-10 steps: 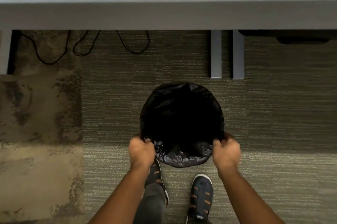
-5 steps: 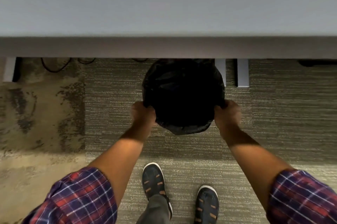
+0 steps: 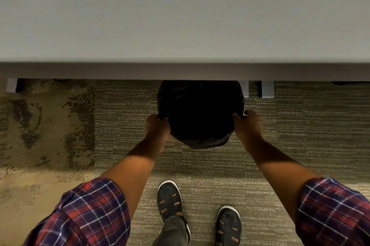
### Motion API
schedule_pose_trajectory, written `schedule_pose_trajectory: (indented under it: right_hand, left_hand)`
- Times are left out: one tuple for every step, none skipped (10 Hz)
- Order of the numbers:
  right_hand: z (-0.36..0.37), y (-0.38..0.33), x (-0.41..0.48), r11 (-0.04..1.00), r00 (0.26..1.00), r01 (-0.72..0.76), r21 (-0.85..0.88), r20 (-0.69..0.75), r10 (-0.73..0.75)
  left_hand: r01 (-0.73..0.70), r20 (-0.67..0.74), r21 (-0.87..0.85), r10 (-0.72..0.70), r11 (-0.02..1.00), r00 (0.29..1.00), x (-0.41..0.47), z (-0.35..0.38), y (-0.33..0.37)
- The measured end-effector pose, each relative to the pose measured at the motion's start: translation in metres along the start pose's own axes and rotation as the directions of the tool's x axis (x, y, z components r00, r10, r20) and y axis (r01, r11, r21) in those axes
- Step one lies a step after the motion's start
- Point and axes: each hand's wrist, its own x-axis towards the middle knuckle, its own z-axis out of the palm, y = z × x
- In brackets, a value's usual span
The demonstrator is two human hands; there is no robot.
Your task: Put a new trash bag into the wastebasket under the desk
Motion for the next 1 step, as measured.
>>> schedule_pose_trajectory:
  right_hand:
    - [-0.0080,-0.0034,-0.0131,0.994,0.999,0.050,-0.094,0.023,-0.048]
  left_hand:
    - [-0.045,-0.034,0.055,0.047,0.997,0.998,-0.0186,-0.0031,0.0023]
